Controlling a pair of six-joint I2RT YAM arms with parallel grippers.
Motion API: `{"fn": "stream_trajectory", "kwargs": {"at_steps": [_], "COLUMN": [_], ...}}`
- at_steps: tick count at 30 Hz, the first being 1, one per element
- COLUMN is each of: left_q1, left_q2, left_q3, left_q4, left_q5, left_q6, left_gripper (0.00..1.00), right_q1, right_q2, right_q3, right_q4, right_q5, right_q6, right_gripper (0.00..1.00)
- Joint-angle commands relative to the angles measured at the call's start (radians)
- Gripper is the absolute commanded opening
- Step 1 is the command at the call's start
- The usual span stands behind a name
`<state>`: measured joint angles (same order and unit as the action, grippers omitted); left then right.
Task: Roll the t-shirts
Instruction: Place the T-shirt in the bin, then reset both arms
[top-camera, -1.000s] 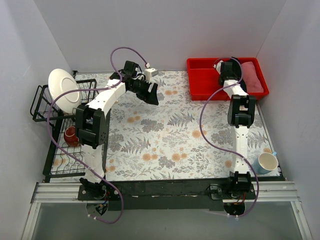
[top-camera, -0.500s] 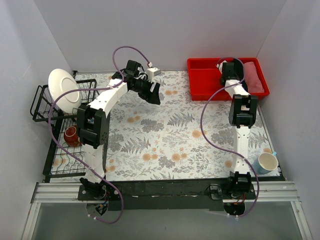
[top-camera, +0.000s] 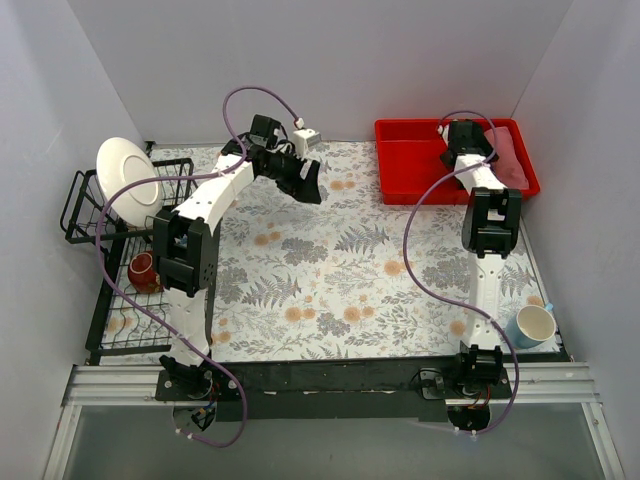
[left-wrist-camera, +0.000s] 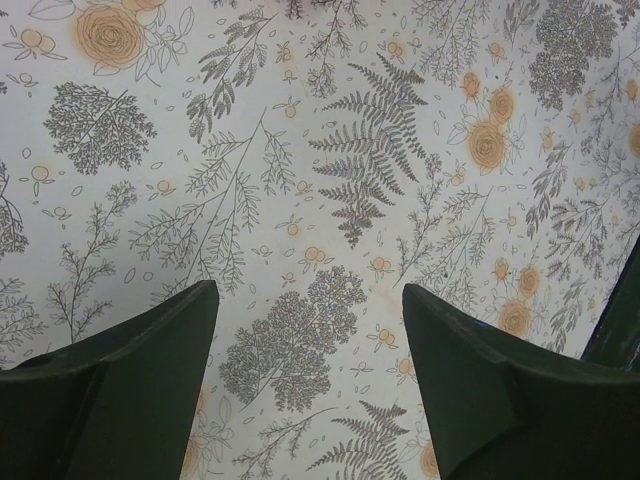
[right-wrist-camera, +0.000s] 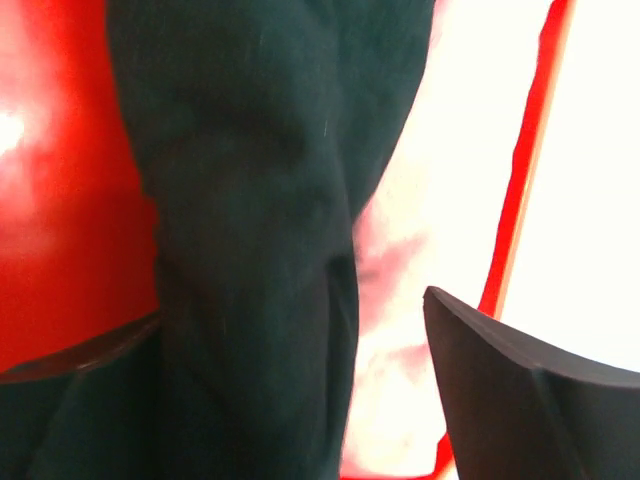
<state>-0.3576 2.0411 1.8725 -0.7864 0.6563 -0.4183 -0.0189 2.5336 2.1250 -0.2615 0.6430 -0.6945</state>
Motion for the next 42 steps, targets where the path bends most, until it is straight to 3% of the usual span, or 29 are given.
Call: {"fn": "stream_trajectory", "kwargs": {"at_steps": [1,10,15,16,18,22,24,31,42], "left_q1": [-0.004,0.049,0.089,0.092,0.092,0.092,0.092,0.091,0.092], "left_q2": [-0.015,-0.050,-0.127,-0.151,-0.176,-0.265,-0.321,-0.410,-0.374], "left_q3": [0.085,0.160,0.123,0.122,0.114,0.033,-0.008,-0.092,-0.091], "left_q4": [-0.014,-0.028,-0.030,-0.037,-0.042,0.010,0.030,0.026,0.026], "left_q5": [0.028,0.051,0.016,0.005,-0.004,-0.047,-0.113,-0.175,-0.242], "left_q6": [0.035,0.067,0.096,0.101,0.098,0.024,-0.019,-0.010,-0.145], "left_gripper": [0.74,0.77,0.80,0.98,0.98,0.98,0.98,0.98,0.98], "right_q1": [0.005,0.017,0.045,0.050,0.054,0.068,0.086,0.287,0.352], "right_q2": [-0.097,-0.281,-0.442,-0.466,-0.543,-0.685,-0.758,-0.901,-1.079], "right_q3": [-0.031,0.029,0.041,0.042,0.027,-0.078,-0.129,-0.280,-0.483], "right_q4": [-0.162,-0.537,-0.559,-0.561,-0.565,-0.550,-0.535,-0.548,-0.453], "right_q5": [-0.058,-0.265,-0.341,-0.406,-0.500,-0.881,-0.946,-0.700,-0.754], "right_q6": [0.049,0.138,0.220,0.237,0.282,0.422,0.460,0.613,0.639], "right_gripper": [0.99,0.99,0.99,0.99,0.99,0.99,0.99,0.98,0.99]}}
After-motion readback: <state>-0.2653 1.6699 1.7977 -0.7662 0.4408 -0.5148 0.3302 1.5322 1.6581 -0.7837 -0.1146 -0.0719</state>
